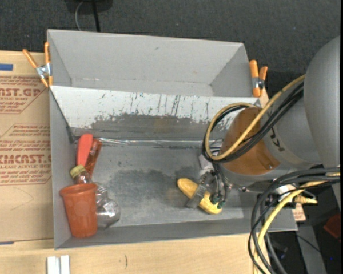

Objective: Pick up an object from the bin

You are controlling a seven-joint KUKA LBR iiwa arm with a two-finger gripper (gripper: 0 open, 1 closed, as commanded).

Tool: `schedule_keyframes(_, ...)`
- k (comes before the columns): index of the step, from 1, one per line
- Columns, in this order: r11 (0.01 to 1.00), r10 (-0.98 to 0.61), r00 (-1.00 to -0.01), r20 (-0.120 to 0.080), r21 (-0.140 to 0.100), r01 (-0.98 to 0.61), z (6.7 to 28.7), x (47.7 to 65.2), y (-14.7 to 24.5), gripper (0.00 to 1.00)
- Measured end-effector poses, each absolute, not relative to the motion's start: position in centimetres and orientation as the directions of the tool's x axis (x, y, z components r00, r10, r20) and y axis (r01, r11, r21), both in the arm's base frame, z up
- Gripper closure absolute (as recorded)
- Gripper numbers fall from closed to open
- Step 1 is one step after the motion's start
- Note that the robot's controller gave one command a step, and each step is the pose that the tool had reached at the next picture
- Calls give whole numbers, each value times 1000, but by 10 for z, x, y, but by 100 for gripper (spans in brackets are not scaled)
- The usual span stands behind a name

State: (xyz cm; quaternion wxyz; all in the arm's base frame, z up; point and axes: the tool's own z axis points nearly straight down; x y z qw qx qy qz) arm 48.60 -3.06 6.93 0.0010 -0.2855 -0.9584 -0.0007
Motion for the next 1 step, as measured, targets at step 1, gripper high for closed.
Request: schedule_keyframes(1, 837, 547, -837, 2, 1, 547, 69, 486, -31, 100)
